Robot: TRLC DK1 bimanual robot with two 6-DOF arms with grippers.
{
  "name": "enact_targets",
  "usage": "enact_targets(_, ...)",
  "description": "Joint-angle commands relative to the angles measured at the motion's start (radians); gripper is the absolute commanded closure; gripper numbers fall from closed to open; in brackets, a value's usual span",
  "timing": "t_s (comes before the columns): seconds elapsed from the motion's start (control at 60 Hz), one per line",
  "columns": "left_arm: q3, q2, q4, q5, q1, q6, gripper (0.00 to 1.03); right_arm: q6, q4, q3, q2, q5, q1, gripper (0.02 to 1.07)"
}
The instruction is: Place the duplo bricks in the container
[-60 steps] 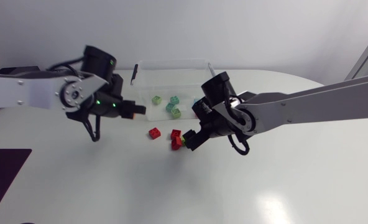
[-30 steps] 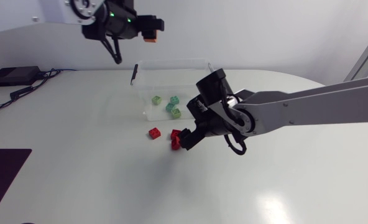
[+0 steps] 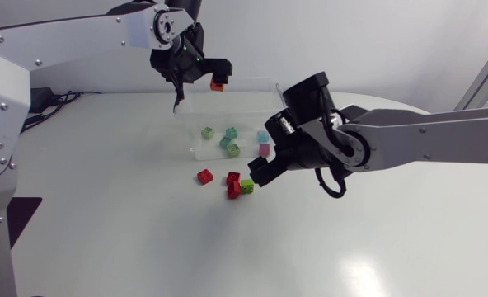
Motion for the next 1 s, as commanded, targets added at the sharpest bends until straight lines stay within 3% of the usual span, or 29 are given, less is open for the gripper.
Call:
enact_targets(0.0, 0.051, -0.016, -0.037, 0.024, -0.003, -0.041, 0.05, 0.036, -0.023, 0.081, -0.004, -0.028, -0.035, 0.08)
enact_targets(0.367, 0.193, 0.025, -0.206, 0.380, 0.121, -0.156, 0.05, 0.291, -0.109, 0.514, 0.193, -0.378, -0.184, 0.08)
enact_targets(0.55, 0.210, 0.031, -0.218, 0.531, 0.158, -0.181, 0.05, 0.355, -0.104, 0.632, 0.296, -0.496, -0.210, 0.08)
enact_targets(0.85, 0.404, 0.146, -0.315, 0.560, 0.155, -0.177, 0.05, 0.387, -0.193, 0.885, 0.439, -0.560, -0.240, 0.08)
enact_targets(0.983, 0.397, 0.113, -0.316, 0.492, 0.140, -0.161, 0.05, 0.375, -0.198, 0.885, 0.425, -0.551, -0.245, 0.08)
